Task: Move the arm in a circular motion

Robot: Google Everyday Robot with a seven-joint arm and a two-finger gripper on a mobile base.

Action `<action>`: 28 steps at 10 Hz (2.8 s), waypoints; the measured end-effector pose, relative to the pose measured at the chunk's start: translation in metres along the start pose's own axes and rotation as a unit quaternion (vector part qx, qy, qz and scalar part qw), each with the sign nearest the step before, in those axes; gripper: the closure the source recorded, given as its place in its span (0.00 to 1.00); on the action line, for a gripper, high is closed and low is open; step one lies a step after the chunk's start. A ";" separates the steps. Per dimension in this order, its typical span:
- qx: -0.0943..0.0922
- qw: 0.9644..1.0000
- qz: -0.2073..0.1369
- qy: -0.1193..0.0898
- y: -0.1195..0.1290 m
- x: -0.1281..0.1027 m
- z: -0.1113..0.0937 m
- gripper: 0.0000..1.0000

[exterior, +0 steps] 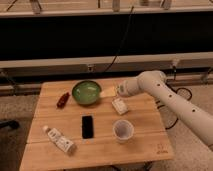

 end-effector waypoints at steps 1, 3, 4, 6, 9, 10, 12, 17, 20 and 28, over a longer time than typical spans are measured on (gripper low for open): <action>0.000 1.000 -0.008 0.000 0.000 0.001 -0.001 0.20; 0.000 1.000 -0.025 0.000 -0.003 0.002 -0.001 0.20; 0.000 1.000 -0.030 0.001 -0.003 0.002 -0.001 0.20; -0.002 0.999 -0.042 0.004 0.000 0.003 -0.004 0.20; -0.003 0.998 -0.070 0.003 -0.005 0.004 -0.003 0.20; -0.003 0.997 -0.077 0.003 -0.005 0.004 -0.003 0.20; -0.004 0.996 -0.090 0.004 -0.006 0.005 -0.003 0.20; -0.006 0.992 -0.124 0.007 0.002 0.001 -0.010 0.20; -0.007 0.990 -0.141 0.007 0.001 0.003 -0.008 0.20; -0.012 0.981 -0.194 0.010 0.005 0.006 -0.010 0.20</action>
